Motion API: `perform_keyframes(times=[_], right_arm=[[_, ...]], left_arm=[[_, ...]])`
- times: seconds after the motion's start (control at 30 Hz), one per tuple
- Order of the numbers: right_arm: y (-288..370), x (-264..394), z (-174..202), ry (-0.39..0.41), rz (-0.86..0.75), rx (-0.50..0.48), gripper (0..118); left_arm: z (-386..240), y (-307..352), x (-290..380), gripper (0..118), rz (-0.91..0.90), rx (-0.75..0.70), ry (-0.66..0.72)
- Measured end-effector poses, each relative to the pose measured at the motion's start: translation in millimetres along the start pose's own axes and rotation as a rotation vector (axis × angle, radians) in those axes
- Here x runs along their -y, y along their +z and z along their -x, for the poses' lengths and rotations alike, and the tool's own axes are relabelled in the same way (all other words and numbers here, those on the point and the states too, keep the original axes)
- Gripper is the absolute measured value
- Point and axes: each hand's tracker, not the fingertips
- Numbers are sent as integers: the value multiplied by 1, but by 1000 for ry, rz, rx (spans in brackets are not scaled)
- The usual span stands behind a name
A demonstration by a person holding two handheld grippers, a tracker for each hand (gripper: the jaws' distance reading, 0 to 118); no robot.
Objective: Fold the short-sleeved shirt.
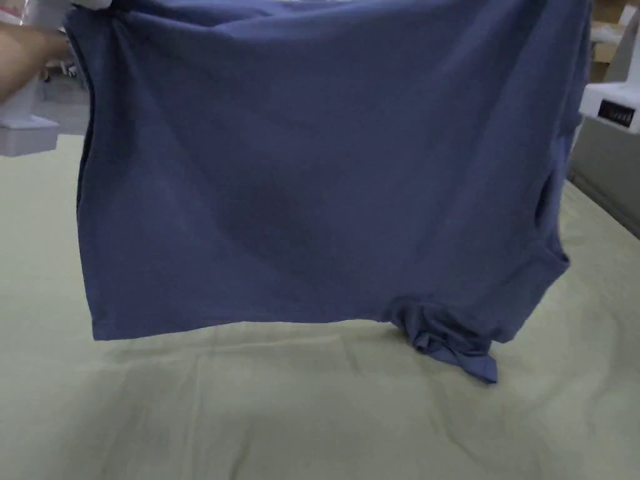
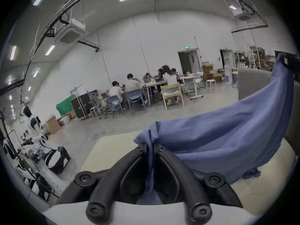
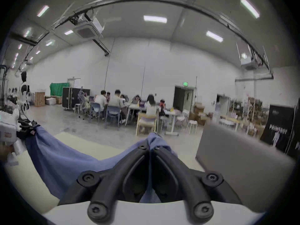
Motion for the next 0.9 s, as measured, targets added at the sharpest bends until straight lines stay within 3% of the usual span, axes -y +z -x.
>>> perform_keyframes(times=[0.17,0.23,0.37,0.5,0.6,0.83,0.9], right_arm=[[-32,106,-3,-38,179,-14,3],[-27,126,-2,-34,199,-18,3],[6,166,-6,-81,224,-54,3],[58,220,-12,-148,274,-106,3],[109,275,-8,-110,366,-102,3],[259,390,-6,-165,507,-69,3],[302,399,-5,-184,521,-73,3]], left_arm=[[-36,-17,84,5,169,89,102],[-38,-38,97,5,196,89,93],[-37,-16,137,5,235,135,85],[-50,40,198,5,263,162,-4],[-68,90,257,5,348,158,-111],[-89,221,376,5,382,233,156],[-94,255,390,5,406,234,138]])
